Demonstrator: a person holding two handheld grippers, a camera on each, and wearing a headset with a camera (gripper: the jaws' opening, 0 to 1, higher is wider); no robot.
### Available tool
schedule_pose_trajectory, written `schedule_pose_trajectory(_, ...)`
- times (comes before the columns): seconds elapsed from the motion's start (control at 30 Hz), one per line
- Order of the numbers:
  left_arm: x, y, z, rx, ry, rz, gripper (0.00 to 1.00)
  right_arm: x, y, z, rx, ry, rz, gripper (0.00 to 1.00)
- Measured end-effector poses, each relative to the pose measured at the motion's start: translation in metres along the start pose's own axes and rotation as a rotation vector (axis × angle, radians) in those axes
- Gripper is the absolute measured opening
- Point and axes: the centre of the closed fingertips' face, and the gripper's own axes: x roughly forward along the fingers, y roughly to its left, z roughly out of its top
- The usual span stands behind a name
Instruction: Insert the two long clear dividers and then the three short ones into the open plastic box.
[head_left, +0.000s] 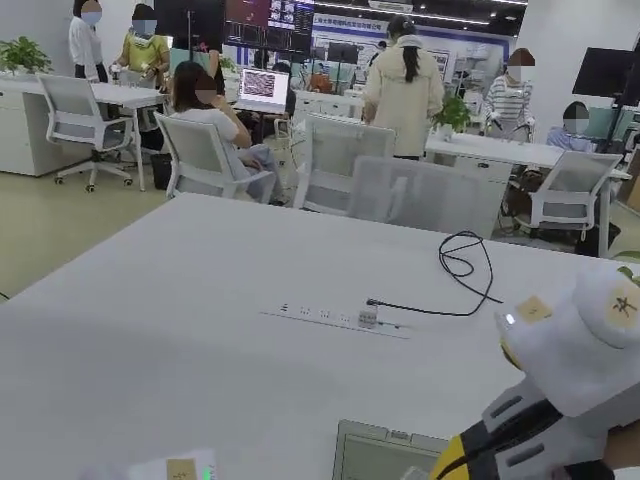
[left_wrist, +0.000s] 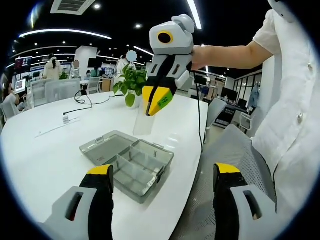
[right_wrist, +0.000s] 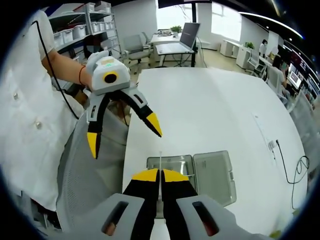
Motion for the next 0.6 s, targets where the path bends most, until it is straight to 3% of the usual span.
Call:
schedule_pose_trajectory(0.13, -0.003, 0.002, -0.009, -0.010, 0.007, 0.008, 0.92, 0.017, -0.004, -0.003, 0.002, 0.004, 0.002, 0.03)
schedule_pose_trajectory(0.27, -0.006, 0.005, -0.016, -0.014, 0.023, 0.016, 0.93, 0.033, -0.010, -0.008, 0.001, 0.011, -0.005, 0.03)
schedule_pose_trajectory(0.6, -0.008, 0.006, -0.020, -0.046, 0.014, 0.025, 0.95, 0.057, -0.016, -0.022, 0.027, 0.027, -0.006, 0.03)
